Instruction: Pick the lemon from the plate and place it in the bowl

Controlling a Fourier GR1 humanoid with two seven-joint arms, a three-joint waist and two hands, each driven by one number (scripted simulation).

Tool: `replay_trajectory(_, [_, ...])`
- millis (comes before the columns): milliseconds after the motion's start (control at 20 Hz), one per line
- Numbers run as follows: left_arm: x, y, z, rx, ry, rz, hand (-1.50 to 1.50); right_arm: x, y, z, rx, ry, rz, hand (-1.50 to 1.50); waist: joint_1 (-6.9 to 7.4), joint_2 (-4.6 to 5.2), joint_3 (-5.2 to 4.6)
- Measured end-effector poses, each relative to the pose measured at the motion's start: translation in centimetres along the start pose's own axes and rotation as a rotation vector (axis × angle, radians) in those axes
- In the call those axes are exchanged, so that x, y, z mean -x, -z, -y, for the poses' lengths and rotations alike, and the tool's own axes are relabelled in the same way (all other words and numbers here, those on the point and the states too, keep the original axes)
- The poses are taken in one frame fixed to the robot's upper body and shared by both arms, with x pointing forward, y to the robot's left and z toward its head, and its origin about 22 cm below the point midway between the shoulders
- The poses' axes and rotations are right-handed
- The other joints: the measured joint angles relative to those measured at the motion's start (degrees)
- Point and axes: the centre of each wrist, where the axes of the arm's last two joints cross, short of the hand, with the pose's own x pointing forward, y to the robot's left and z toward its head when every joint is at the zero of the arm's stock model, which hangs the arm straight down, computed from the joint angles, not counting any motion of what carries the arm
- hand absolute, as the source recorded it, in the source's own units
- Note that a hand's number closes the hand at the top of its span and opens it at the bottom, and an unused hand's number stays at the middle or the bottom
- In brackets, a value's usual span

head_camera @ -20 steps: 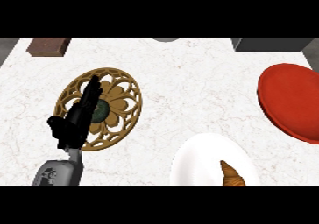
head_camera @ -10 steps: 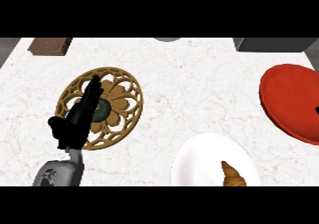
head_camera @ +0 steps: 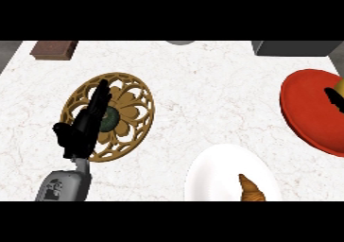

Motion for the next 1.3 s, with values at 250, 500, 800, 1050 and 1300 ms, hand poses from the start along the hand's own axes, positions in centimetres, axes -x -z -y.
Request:
replay_trajectory(250, [-0.1,0.0,-0.7,0.002,0.001,0.005,0.00,4.6,0.6,-2.7,-0.034,-0.024,-0.040,1.50,0.10,0.03,0.01])
replay_trajectory(500, [0.0,-0.4,0.1,0.009,-0.008,0.006,0.00,8.3,0.4,-4.3,-0.154,0.063,-0.109,-1.50,0.30,0.09,0.03])
replay_trajectory(800, [0.1,-0.5,0.1,0.007,0.001,0.007,0.00,10.6,0.7,-5.5,-0.248,0.214,-0.072,-1.50,0.44,0.16,0.06])
replay_trajectory(1050, [0.0,-0.6,-0.7,-0.003,0.004,0.000,0.00,11.4,1.0,-4.7,-0.160,0.373,0.003,-1.50,-0.03,-0.03,0.05])
replay_trajectory(1300, [-0.1,-1.0,-0.8,-0.003,-0.005,0.002,0.00,11.8,1.8,-1.7,-0.044,0.491,0.017,-1.50,-0.34,-0.17,0.00])
